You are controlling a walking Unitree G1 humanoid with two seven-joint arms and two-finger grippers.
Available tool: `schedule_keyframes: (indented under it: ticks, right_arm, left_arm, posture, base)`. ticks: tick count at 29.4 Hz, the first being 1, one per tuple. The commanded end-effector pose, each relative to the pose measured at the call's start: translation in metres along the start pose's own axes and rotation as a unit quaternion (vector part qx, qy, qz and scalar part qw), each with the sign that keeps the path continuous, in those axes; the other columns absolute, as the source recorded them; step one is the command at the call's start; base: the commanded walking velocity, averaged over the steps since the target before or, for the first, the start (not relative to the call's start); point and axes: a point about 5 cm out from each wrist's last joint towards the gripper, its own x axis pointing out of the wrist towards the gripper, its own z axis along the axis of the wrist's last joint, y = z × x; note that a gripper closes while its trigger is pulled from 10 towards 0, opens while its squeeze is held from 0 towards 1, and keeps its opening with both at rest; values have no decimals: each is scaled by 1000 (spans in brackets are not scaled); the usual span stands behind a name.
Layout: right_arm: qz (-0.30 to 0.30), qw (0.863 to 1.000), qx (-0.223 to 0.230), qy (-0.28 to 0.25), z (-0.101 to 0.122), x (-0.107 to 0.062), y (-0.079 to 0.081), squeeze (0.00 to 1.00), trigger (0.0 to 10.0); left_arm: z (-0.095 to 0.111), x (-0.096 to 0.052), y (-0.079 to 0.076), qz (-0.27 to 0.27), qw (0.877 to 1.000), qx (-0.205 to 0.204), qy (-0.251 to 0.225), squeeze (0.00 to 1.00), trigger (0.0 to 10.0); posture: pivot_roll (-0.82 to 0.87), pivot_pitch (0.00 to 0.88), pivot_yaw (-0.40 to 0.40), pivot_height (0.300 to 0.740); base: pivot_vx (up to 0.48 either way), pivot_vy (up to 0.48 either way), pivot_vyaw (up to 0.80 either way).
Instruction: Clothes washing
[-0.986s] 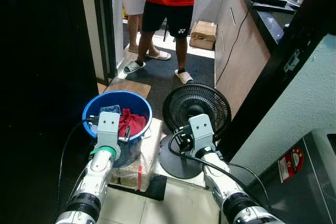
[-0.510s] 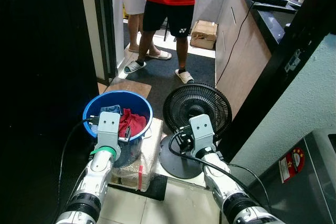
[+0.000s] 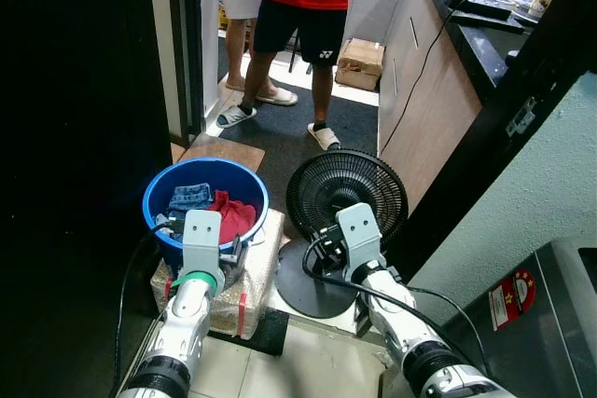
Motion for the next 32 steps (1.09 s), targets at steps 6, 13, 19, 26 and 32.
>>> schedule_keyframes:
  ticks: [6,13,19,26,32]
  right_arm:
    - [3,1000,2,-4,3,2,-2,0,10000]
    - [8,1000,2,-2,2,1,-1,0,10000]
    - [4,1000,2,-2,1,0,-3,0,10000]
    - [3,1000,3,-3,1,-1,-3,0,10000]
    - [5,1000,2,-6,1,-2,-2,0,10000]
  left_arm:
    - [-1,1,-1,10,1000,-11,3,0,10000]
    - [1,1,-3,10,1000,-13,0,0,10000]
    - [1,0,-3,10,1000,-15,0,0,10000]
    - [1,0,-4,8,1000,-14,1,0,10000]
    - [4,1,-4,11,1000,-19,-2,0,10000]
  posture:
    - [186,0,-173,740]
    - [188,0,-176,740]
    - [175,0,-171,740]
    - [166,0,-157,740]
    - [159,0,-160,740]
  base:
    - [0,0,0]
    - [0,0,0]
    - [0,0,0]
    - [0,0,0]
    - [0,0,0]
